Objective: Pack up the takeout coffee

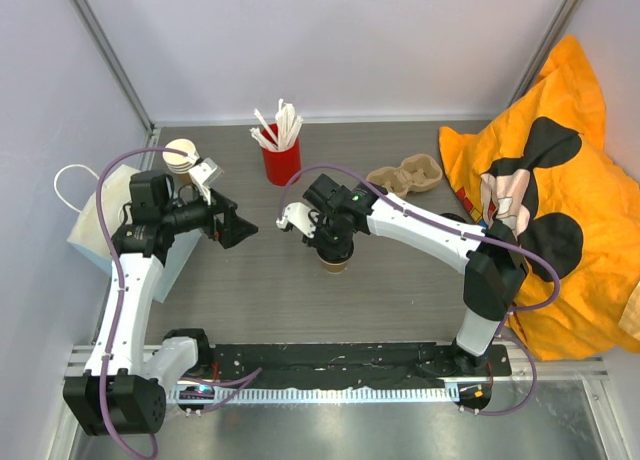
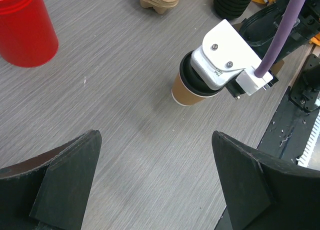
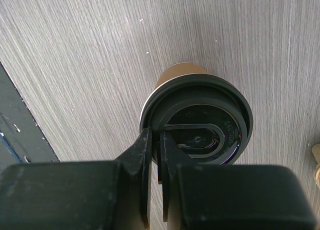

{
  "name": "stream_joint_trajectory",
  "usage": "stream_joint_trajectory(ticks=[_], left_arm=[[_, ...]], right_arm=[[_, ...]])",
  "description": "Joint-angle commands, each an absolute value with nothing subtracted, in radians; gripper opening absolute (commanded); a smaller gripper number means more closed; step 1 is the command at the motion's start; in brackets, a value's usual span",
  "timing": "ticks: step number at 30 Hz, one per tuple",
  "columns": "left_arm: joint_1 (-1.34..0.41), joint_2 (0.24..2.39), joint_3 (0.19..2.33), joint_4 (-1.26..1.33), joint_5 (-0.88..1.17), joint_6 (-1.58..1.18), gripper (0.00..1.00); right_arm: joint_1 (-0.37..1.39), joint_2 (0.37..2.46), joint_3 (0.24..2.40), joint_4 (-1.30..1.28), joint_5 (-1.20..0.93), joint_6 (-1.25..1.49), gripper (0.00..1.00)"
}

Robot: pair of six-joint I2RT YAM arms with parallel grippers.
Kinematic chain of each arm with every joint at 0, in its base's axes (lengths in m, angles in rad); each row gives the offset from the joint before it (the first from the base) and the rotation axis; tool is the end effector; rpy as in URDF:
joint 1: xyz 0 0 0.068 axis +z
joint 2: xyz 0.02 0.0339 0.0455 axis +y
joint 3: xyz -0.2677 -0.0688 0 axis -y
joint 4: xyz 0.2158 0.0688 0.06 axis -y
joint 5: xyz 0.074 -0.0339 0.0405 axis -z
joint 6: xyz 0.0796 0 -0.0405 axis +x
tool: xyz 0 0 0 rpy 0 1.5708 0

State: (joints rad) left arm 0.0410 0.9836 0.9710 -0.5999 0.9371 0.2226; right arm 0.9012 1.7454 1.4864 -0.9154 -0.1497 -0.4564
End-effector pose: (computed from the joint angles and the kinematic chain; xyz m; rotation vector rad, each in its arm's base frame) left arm 0.1898 -0.0564 0.3240 0.6869 1.8940 -0.8446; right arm 0.2076 0.2814 0.2390 -1.7715 2.1296 0.3253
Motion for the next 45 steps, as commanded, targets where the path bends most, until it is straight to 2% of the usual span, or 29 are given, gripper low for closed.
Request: stream_joint_trajectory(ticks=[1, 19, 22, 23, 25, 26, 29, 33, 41, 45], left_arm=[[0.051, 0.969, 0.976, -0.588, 0.973, 0.242, 0.97], [0.058, 0.968, 0.97, -0.586, 0.988, 0.239, 0.97], [0.057, 0.968, 0.969, -0.584, 0.994, 0.238, 0.97], [0.057, 0.968, 0.969, -0.584, 0.994, 0.239, 0.97], [0.057, 0.969, 0.966, -0.581, 0.992, 0.241, 0.97], [0.06, 0.971, 0.966, -0.583, 0.992, 0.241, 0.97], [0.061, 0.969, 0.963, -0.583, 0.992, 0.241, 0.97], [0.061, 0.971, 0.962, -0.58, 0.997, 0.241, 0.97], [0.061, 0.974, 0.959, -0.562, 1.015, 0.23, 0.97], [0.035, 1.006, 0.953, -0.522, 1.034, 0.19, 0.98]], right_arm=[[0.908, 1.712, 1.482, -0.905, -0.172, -0.465, 0.07], [0.913, 1.727, 1.451, -0.9, -0.153, -0.476, 0.1], [0.913, 1.723, 1.466, -0.907, -0.152, -0.477, 0.2], [0.913, 1.717, 1.474, -0.917, -0.155, -0.479, 0.3], [0.913, 1.712, 1.493, -0.926, -0.16, -0.486, 0.39], [0.913, 1.704, 1.499, -0.936, -0.163, -0.491, 0.47], [0.913, 1.692, 1.526, -0.949, -0.158, -0.502, 0.58], [0.913, 1.669, 1.587, -0.969, -0.158, -0.508, 0.63], [0.91, 1.651, 1.64, -1.006, -0.199, -0.517, 0.64], [0.842, 1.608, 1.674, -1.006, -0.227, -0.474, 0.64]])
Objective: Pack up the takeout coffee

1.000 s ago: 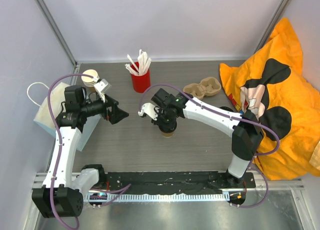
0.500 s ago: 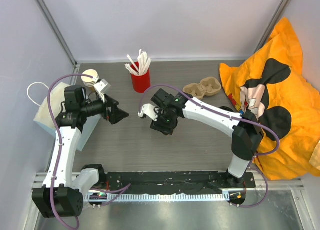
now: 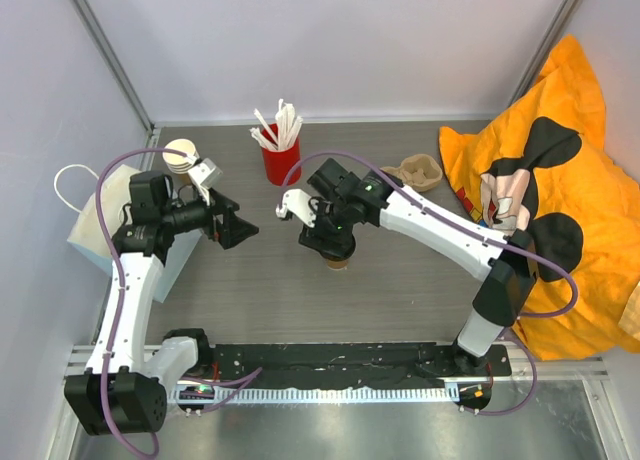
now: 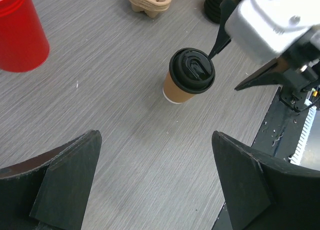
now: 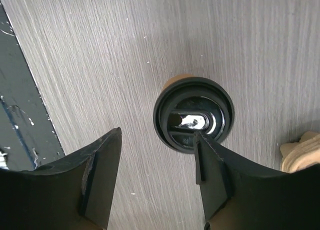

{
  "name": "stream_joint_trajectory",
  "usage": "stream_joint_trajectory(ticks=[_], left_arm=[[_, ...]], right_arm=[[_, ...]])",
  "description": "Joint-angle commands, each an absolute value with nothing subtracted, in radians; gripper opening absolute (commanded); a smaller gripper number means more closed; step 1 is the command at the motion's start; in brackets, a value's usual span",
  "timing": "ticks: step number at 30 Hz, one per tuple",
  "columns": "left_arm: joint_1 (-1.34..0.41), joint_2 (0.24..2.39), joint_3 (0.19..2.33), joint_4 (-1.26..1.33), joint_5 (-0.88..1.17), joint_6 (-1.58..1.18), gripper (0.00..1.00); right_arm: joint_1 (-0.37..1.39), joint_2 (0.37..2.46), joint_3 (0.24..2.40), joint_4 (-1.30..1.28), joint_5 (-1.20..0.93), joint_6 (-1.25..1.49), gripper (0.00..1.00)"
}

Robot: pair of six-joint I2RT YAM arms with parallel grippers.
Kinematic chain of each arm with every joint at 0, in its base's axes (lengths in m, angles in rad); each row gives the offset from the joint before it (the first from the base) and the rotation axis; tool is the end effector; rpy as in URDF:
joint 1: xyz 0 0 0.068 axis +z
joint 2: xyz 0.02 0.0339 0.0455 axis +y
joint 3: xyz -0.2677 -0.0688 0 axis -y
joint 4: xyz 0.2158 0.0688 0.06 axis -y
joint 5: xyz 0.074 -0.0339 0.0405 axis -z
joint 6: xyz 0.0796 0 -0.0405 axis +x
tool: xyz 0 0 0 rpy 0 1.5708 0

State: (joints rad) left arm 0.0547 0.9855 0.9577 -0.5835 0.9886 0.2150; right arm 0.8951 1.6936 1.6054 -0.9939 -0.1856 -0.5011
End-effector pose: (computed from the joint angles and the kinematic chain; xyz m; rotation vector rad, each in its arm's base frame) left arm 0.1893 -0.0562 0.3230 0.6914 1.8736 -0.8924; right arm 0.2040 0.2780 0.2855 -1.7663 2.0086 0.3745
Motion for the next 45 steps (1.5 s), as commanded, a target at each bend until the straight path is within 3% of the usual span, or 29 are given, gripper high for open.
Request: stream_joint_trajectory(ticks=[1, 8, 17, 29, 45], left_arm=[[0.019, 1.015, 0.962, -0.52, 1.019, 0.187, 0.99], [-0.215, 1.136, 1.058, -0.532, 0.82, 0.134, 1.0], [-0.379, 1.46, 1.209, -0.493, 0.762, -0.046, 1.0], [-0.494, 1.712, 1.273, -0.446, 0.768, -0.144, 1.0], [-0.523, 1.828, 1.321, -0.426, 0.735, -0.173, 1.0]], right_arm=[[0.777, 1.588, 1.674, -0.999, -0.254, -0.462, 0.64], [0.554, 1.454, 1.467, -0.884, -0.471, -0.342, 0.7], [0.399, 1.355, 1.232, -0.727, -0.617, -0.223, 0.76], [0.388, 1.307, 1.151, -0.69, -0.617, -0.213, 0.75], [0.388, 1.295, 1.129, -0.693, -0.63, -0.213, 0.74]])
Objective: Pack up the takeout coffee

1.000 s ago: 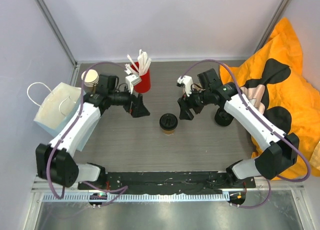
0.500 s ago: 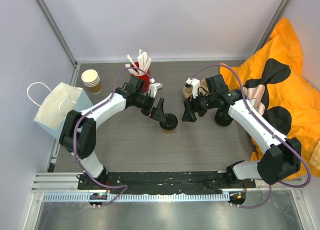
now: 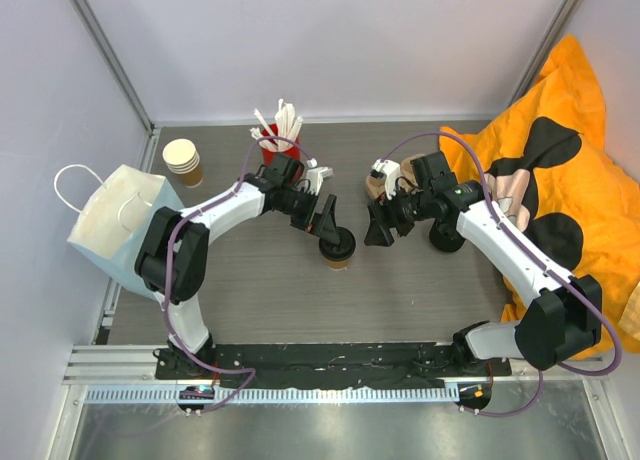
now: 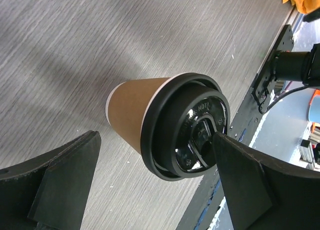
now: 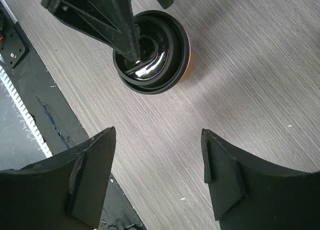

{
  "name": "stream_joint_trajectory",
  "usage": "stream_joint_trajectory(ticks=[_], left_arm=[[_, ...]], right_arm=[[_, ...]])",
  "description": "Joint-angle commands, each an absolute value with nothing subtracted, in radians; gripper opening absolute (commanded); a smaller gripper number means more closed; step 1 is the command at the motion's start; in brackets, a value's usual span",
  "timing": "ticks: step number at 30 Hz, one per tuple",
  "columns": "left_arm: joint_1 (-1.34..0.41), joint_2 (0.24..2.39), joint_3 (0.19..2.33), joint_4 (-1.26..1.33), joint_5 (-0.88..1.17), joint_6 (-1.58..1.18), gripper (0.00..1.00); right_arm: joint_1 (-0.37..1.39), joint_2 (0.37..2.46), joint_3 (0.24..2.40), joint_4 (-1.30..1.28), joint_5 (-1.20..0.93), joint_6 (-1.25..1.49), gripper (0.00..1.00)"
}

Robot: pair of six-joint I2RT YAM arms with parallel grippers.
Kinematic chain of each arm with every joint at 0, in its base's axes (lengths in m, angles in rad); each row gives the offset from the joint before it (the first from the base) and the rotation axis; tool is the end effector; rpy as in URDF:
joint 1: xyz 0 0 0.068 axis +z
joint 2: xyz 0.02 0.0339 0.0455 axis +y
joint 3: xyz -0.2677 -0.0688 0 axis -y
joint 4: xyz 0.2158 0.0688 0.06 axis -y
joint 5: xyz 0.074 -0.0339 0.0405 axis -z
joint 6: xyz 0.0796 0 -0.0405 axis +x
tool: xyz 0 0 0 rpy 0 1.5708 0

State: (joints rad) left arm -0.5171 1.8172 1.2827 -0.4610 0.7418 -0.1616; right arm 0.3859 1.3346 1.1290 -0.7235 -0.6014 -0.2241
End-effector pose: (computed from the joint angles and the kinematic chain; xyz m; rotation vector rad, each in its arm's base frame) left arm 0.2983 -0.2315 0.2035 0.7516 2.4978 -1.2055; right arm 0.2280 0.1413 0.2766 -0.9699 2.2457 0.8175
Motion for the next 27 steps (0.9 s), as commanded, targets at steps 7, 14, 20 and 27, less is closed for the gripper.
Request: stream_joint_trajectory(ticks=[7, 14, 20, 27], left_arm=[[-0.526, 1.848, 1.298, -0.42, 0.718, -0.17, 0.84], [-0.525, 1.878, 1.282, -0.407, 0.744, -0.161, 0.53], [-0.525, 1.92, 1.282, -0.408, 0.755, -0.16, 0.53], [-0.525, 1.948, 1.266, -0.402, 0.721, -0.156, 0.53]], right_arm=[[0.388, 1.292, 1.118, -0.689, -0.65, -0.207, 0.72], [0.387, 1.299, 1.1, -0.652, -0.701, -0.184, 0.7], [0.382, 1.322, 1.058, -0.582, -0.756, -0.126, 0.69], [0.312, 1.44, 1.063, -0.551, -0.85, -0.092, 0.59]])
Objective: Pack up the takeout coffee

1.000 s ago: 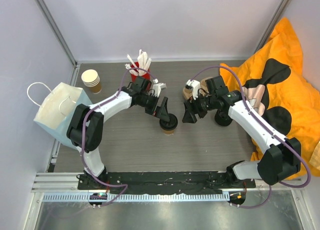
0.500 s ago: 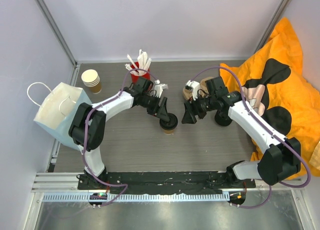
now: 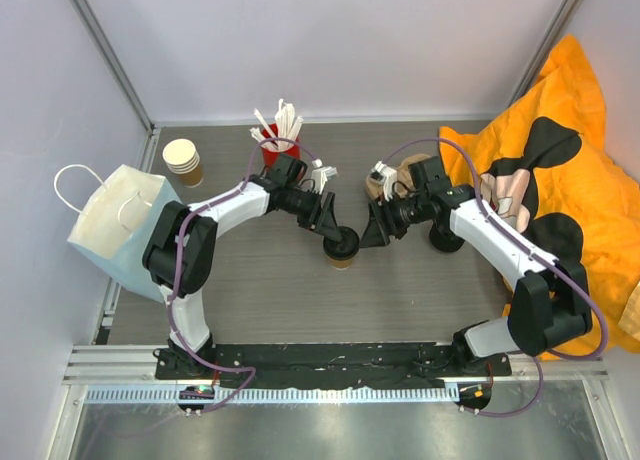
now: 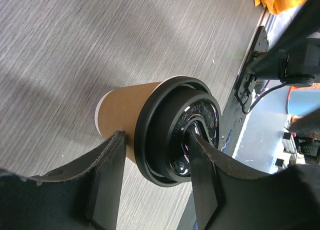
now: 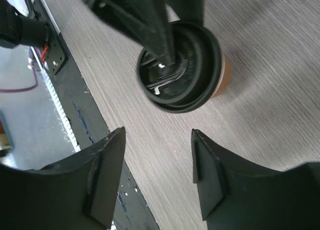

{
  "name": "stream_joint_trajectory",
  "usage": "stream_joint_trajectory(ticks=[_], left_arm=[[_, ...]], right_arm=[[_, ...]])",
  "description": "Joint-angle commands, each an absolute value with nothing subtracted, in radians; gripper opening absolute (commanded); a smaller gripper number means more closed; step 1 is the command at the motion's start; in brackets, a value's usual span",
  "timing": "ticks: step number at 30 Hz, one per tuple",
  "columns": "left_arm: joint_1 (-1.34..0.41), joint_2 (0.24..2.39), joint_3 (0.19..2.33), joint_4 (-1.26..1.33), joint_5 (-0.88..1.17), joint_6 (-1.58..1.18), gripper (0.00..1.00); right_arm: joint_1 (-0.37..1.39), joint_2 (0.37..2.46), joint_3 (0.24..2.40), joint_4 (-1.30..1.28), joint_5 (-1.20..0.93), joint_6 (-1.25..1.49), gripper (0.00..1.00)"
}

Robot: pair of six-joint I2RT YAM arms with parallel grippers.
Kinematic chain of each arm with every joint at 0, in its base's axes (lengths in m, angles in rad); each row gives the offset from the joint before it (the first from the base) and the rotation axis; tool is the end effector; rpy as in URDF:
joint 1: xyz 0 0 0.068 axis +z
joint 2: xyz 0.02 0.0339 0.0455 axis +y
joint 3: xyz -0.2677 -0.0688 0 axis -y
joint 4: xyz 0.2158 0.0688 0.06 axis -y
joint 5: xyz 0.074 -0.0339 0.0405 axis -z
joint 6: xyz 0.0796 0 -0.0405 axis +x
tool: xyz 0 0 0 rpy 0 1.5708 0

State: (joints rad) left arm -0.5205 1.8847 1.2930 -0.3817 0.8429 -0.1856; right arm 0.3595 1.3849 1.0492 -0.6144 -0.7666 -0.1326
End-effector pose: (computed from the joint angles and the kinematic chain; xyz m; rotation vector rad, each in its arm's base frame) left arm 0.3059 -0.2438 0.1926 0.7730 2.4586 -1.3458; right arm 0.2337 0.1468 0.2553 -0.8914 2.2668 1.0555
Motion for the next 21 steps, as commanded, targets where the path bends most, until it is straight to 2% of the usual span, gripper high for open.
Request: stream_joint_trajectory(ticks=[1, 9, 21], left_arm=[[-0.525, 1.948, 1.264, -0.402, 0.707, -0.155, 0.53], [-0.531, 1.927, 1.253, -0.4, 0.655, -0.15, 0.53], [-0.546, 1.901, 1.241, -0.39, 0.618, -0.147, 0.52]], right_arm=[[0.299, 1.469, 1.065, -0.543, -0.871, -0.084, 0.57], [0.232, 1.647, 1.12, -0.489, -1.034, -0.023, 0.48], [0.232, 1.733, 1.144, -0.405, -1.066, 0.092, 0.41]])
